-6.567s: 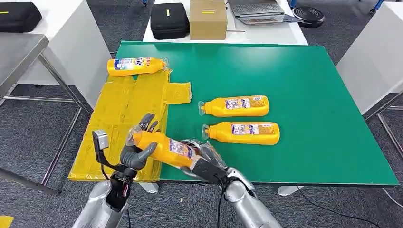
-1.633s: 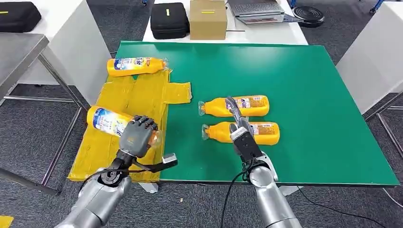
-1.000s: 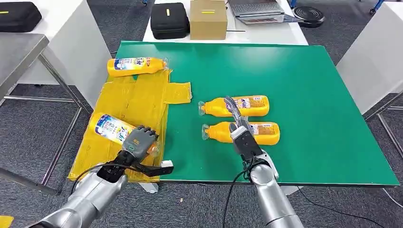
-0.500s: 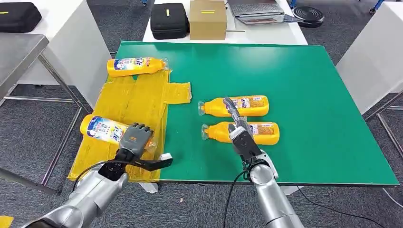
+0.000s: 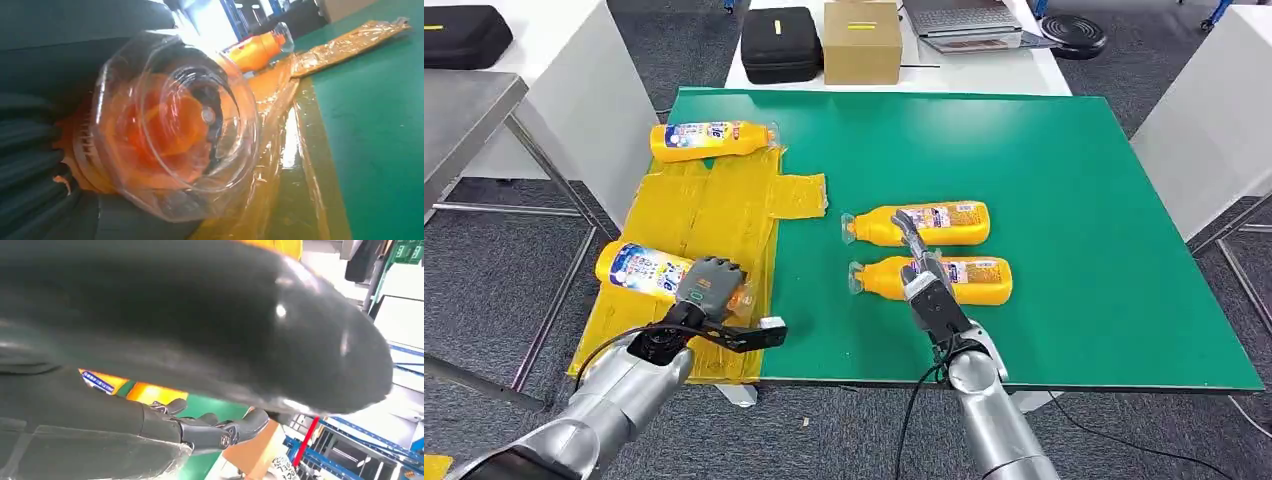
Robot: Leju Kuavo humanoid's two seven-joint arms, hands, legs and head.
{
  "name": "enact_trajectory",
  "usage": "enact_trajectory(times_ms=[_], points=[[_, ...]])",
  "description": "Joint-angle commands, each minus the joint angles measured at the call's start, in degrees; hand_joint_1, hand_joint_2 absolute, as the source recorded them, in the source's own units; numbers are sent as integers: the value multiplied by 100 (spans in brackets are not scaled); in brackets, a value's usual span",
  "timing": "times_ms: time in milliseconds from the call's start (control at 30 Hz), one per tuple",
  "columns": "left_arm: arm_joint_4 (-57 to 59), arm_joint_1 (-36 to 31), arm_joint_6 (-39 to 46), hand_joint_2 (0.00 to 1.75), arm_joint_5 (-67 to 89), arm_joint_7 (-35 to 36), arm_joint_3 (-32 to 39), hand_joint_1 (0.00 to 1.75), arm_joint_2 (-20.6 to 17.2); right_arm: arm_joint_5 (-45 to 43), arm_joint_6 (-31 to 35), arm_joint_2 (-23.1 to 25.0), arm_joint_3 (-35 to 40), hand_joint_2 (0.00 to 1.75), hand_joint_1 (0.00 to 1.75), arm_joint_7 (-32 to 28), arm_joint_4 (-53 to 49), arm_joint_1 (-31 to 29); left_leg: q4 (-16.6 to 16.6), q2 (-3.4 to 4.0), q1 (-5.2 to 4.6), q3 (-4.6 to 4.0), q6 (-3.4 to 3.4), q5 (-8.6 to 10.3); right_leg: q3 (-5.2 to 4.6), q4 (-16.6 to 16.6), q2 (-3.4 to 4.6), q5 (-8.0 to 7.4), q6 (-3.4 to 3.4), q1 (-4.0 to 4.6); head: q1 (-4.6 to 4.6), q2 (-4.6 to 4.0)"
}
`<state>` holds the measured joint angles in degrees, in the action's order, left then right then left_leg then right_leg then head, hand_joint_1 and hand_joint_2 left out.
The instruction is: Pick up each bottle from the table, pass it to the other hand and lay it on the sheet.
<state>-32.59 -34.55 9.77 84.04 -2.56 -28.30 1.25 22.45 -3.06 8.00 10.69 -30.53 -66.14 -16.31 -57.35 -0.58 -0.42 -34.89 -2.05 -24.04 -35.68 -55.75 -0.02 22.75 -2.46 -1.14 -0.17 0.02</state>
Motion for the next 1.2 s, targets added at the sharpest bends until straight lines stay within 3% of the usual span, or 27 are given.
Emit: enact_trajectory(times_ms=[33,133,200,267,300,333,367,400,433,467,500,1200], points=[[388,-137,-118,175,-94,-4,61,164,174,1,-13,48,-40,0,0,43,304,-243,-4,10,10,28,12,-15,29,1,5,11,11,11,0,0],[388,-137,-118,175,-94,-4,61,164,174,1,-13,48,-40,0,0,43,304,-243,0,9,7,27,10,-12,29,5,6,8,9,7,0,0],[385,-132,-117,175,-79,31,48,148,161,3,-13,51,-41,0,0,43,299,-246,-2,12,9,32,12,-16,35,4,8,10,11,10,0,0],[384,-116,-105,175,-84,64,50,93,152,5,-11,54,-42,0,0,45,308,-270,2,8,3,20,7,-7,22,4,6,4,7,3,0,0],[384,-107,-100,175,-84,67,49,87,161,7,-15,54,-40,0,0,49,309,-283,-1,11,9,32,12,-15,35,4,8,10,12,9,0,0],[391,-104,-70,175,-53,139,7,63,157,5,-9,58,-46,0,0,46,359,-323,-3,16,13,41,16,-20,44,4,11,13,15,14,0,0],[376,-89,-12,175,-47,184,13,63,171,10,-16,61,-44,0,0,56,381,-346,0,12,6,28,11,-12,30,3,9,8,10,7,0,0],[381,-83,25,175,-19,226,-22,35,173,9,-13,60,-48,0,0,54,391,-352,1,12,6,26,10,-11,28,4,9,6,10,6,2,0],[386,-68,28,175,-19,249,-12,17,189,8,-11,63,-49,0,0,52,424,-370,-2,13,10,33,13,-15,35,4,9,9,12,11,0,0],[373,-56,63,175,-24,264,2,17,195,8,-11,64,-50,0,0,50,449,-383,1,10,4,23,9,-9,24,4,8,5,8,5,2,0],[375,-55,60,175,2,287,-24,0,197,7,-11,65,-50,0,0,50,480,-398,1,12,8,34,12,-14,36,5,8,10,11,9,2,0],[123,77,33,175,195,437,-26,0,56,-54,19,59,9,0,0,53,500,-346,5,12,3,25,8,-8,25,5,9,5,7,4,0,0]])
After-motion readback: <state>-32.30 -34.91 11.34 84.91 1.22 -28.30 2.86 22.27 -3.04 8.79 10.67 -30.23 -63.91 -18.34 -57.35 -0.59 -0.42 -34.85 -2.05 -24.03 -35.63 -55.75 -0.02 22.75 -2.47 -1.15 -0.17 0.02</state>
